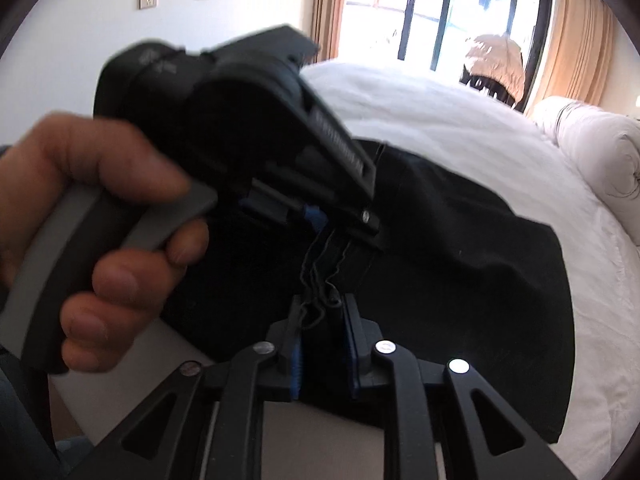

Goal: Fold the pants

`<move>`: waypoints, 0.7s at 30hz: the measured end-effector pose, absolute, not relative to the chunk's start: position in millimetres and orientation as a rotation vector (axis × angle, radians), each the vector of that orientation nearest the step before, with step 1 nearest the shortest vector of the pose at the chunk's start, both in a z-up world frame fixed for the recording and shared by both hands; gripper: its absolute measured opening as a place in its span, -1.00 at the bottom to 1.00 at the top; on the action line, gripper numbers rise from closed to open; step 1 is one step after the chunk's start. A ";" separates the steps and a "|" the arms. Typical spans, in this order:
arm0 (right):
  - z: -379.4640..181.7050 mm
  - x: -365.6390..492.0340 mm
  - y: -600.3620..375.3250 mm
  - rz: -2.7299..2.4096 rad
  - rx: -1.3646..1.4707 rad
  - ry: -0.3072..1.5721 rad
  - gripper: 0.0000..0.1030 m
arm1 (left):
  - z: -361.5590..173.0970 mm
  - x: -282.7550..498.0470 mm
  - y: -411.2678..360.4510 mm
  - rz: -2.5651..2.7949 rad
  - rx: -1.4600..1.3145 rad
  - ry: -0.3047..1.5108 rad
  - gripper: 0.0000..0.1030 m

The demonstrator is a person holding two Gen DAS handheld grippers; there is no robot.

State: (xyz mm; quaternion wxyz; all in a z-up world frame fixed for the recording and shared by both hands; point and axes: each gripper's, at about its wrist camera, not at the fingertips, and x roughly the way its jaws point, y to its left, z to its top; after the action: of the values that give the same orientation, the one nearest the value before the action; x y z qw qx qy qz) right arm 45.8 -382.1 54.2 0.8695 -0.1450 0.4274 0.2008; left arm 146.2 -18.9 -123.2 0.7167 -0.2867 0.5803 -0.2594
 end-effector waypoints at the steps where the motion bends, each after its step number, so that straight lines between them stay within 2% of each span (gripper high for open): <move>1: 56.5 43.8 -384.9 0.437 -0.278 0.899 -0.39 | -116.5 146.9 -20.7 -0.554 -0.599 1.273 -0.75; 2: 60.6 41.5 -388.6 0.458 -0.251 0.898 -0.26 | -108.4 145.6 -19.0 -0.530 -0.558 1.257 -0.74; 3: 68.5 37.0 -394.2 0.479 -0.224 0.892 -0.24 | -102.2 144.6 -16.8 -0.513 -0.530 1.243 -0.74; 8: 110.8 35.6 -451.1 0.471 -0.048 0.832 -0.24 | -54.7 144.7 -6.7 -0.438 -0.401 1.128 -0.74; 12: 128.9 78.2 -528.2 0.360 0.171 0.794 -0.24 | -28.7 151.4 -58.0 -0.607 -0.377 1.070 -0.74; 16: 116.7 137.9 -583.6 0.372 0.421 0.812 -0.24 | -54.1 155.6 -112.2 -0.671 -0.316 1.111 -0.74; 21: 59.1 204.8 -605.4 0.359 0.588 0.964 -0.24 | -111.4 146.7 -140.1 -0.649 -0.230 1.228 -0.74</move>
State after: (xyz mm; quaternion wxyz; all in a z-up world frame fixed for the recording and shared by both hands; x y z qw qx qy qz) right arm 204.8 -605.4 59.1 0.8296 0.2771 0.4541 0.1694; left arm 146.7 -140.1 -111.4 0.7623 -0.1059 0.5646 -0.2983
